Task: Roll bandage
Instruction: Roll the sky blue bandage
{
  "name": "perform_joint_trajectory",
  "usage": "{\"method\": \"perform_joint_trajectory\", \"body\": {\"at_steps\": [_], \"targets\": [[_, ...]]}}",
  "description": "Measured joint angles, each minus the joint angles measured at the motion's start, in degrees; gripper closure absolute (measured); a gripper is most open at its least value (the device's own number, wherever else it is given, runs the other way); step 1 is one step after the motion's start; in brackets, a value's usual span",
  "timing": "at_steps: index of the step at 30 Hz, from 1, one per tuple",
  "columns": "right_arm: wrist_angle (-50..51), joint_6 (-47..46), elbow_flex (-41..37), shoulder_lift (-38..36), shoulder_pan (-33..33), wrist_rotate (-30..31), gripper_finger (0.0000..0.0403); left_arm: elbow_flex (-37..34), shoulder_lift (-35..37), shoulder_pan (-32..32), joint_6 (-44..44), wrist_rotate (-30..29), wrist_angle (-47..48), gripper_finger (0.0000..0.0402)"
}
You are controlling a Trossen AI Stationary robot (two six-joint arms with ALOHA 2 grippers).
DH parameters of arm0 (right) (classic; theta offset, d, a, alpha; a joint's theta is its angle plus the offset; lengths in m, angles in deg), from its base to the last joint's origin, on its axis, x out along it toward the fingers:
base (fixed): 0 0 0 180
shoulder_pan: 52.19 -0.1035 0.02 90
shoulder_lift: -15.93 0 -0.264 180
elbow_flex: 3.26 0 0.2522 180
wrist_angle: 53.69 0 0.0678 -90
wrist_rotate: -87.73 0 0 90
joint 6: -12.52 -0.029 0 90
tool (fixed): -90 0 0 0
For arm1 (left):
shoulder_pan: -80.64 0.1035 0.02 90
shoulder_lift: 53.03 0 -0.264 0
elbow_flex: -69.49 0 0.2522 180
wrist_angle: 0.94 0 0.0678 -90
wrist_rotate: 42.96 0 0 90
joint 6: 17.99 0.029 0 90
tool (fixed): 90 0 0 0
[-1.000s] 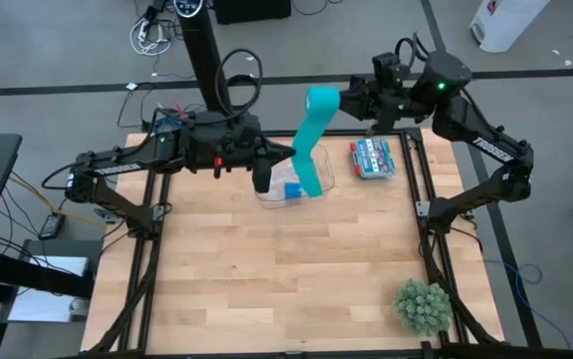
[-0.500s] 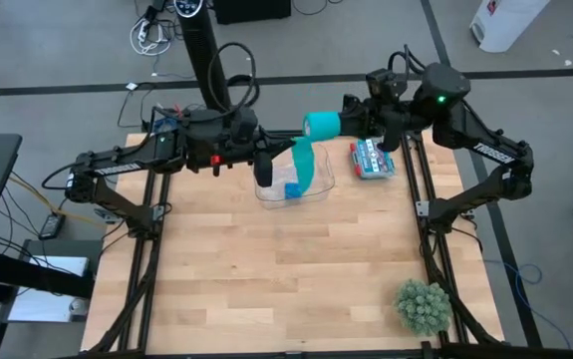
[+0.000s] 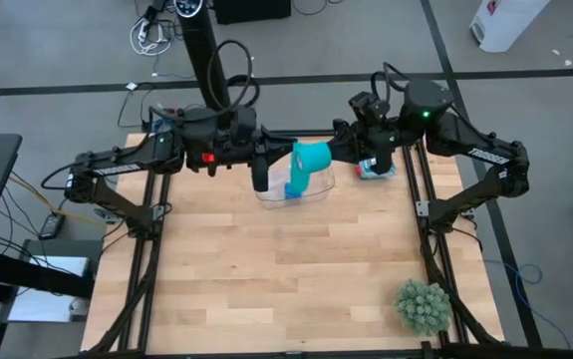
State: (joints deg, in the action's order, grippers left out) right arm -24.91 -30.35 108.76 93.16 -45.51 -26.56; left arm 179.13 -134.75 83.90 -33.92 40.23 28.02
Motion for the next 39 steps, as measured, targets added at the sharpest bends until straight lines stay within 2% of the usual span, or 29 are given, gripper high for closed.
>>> {"method": "perform_joint_trajectory", "body": {"at_steps": [4,8,17,22,29,33,39], "targets": [[0.7,-1.4,0.0,0.0,0.0,0.0,0.0403,0.0,0.7,0.1,-1.3,0.6,3.6,0.0284],[3.9,-2.7,0.0,0.0,0.0,0.0,0.0403,0.0,1.9,0.0,-1.2,1.7,4.4,0.0258],[8.3,-5.7,0.0,0.0,0.1,-3.9,0.0403,0.1,5.5,-0.8,-0.5,0.9,6.3,0.0255],[6.0,-7.0,0.0,-0.1,0.4,-5.4,0.0403,0.0,5.4,-1.4,0.7,0.9,9.2,0.0255],[7.1,-4.3,0.0,1.6,0.7,-3.1,0.0403,0.0,4.4,-2.4,2.3,0.4,6.5,0.0255],[9.7,-0.7,0.0,2.3,1.3,0.5,0.0403,0.0,4.5,-2.3,2.4,-0.3,6.4,0.0254],[9.3,1.0,0.0,2.6,3.7,0.8,0.0403,0.0,4.5,-2.7,3.5,-0.2,7.8,0.0254]]}}
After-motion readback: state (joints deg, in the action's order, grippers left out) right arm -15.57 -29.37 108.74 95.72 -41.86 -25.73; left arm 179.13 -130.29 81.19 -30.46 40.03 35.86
